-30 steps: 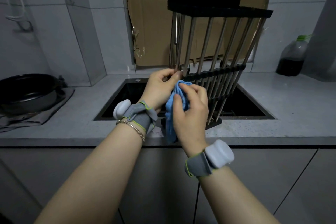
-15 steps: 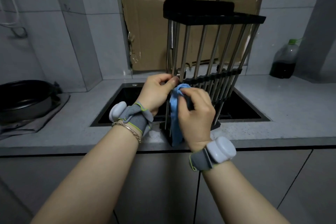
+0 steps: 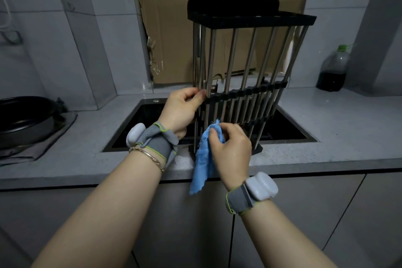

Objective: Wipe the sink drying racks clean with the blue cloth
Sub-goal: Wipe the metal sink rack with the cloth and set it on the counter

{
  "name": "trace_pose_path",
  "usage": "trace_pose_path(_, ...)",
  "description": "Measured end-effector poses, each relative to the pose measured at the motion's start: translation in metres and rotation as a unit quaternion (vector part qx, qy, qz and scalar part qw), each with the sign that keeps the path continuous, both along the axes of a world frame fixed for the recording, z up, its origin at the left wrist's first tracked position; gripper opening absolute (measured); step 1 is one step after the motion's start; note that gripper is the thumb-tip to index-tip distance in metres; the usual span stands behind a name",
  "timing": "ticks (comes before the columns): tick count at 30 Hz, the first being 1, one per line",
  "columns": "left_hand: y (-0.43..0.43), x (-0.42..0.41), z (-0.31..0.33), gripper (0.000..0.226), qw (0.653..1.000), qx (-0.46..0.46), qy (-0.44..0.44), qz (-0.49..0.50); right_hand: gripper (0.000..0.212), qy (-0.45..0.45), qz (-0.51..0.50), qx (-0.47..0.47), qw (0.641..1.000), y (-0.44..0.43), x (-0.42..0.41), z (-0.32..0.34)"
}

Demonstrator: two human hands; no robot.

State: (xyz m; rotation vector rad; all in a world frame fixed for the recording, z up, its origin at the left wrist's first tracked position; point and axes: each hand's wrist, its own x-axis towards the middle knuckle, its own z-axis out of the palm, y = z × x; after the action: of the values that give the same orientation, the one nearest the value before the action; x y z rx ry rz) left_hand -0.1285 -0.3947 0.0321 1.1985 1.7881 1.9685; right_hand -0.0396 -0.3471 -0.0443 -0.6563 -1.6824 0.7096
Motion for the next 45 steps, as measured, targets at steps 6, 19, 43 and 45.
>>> trace_pose_path(6,0.002,0.001,0.002,0.024,1.000,-0.002,-0.013,-0.019,0.008,0.121,-0.018,0.045,0.991,0.003,-0.005,0.036)
trace_pose_path(19,-0.003,-0.006,-0.004,0.023,0.997,-0.026,-0.073,-0.003,0.007,0.115,-0.006,0.048,0.992,-0.001,0.001,0.003)
trace_pose_path(43,0.002,0.001,0.000,0.015,0.998,-0.030,-0.054,-0.012,0.012,0.124,-0.058,0.048,0.989,0.008,-0.002,0.026)
trace_pose_path(45,0.004,0.001,0.001,0.015,0.998,-0.034,-0.052,-0.009,0.015,0.129,-0.058,0.057,0.988,0.009,-0.004,0.022)
